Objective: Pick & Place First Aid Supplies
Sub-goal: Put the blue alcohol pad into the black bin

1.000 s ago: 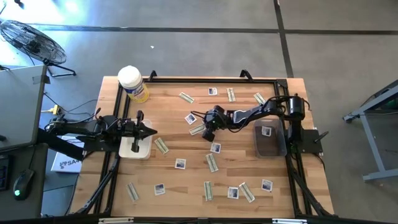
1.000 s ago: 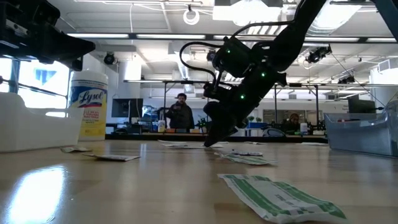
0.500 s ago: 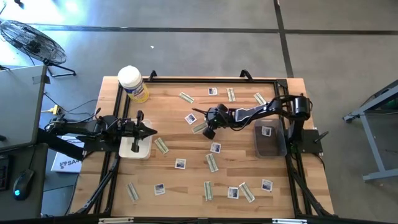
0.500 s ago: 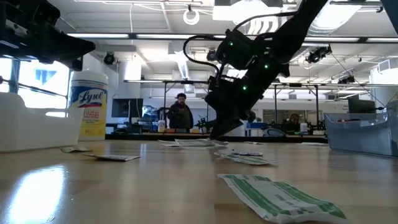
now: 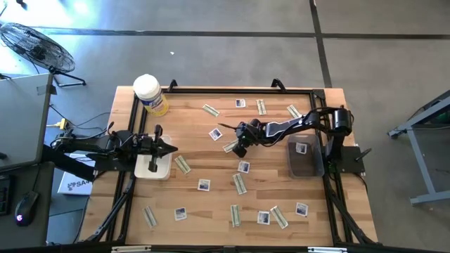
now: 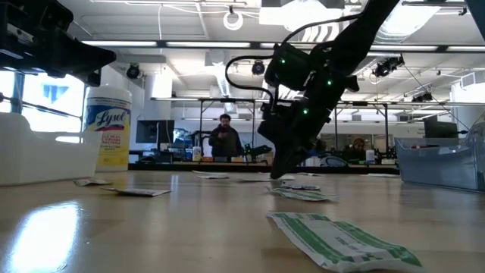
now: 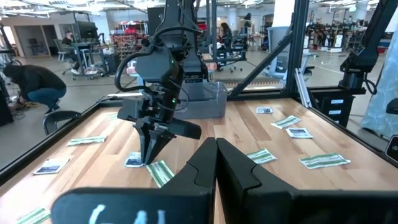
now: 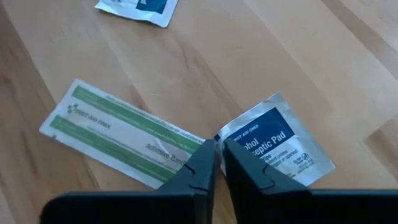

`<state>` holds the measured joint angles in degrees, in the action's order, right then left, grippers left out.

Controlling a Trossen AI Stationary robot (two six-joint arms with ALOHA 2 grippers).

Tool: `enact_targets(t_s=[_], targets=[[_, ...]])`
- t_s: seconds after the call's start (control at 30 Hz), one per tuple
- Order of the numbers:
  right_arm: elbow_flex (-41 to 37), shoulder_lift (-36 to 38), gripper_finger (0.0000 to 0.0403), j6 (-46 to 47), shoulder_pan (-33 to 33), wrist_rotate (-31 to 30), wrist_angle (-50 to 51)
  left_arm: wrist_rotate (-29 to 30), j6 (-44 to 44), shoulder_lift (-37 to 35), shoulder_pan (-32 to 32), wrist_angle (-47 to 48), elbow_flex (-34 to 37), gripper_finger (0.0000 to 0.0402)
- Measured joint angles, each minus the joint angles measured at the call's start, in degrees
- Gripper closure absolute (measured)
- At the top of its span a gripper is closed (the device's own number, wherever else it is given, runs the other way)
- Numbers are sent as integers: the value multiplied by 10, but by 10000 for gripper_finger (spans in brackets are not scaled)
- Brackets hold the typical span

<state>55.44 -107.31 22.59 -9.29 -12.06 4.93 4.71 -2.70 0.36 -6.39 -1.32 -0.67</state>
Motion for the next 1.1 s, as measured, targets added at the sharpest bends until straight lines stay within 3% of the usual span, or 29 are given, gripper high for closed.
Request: enact_targets(t_s=[0.2,0.37,1.1], targets=[[0,6,309,-21,1,11,8,0,0,0,0,0,0,401],[0,20,281,-30,1,-17,18,0,0,0,0,0,0,401],[1,-1,325,-56,-8,-10,15,-1,0,0,0,0,0,401]])
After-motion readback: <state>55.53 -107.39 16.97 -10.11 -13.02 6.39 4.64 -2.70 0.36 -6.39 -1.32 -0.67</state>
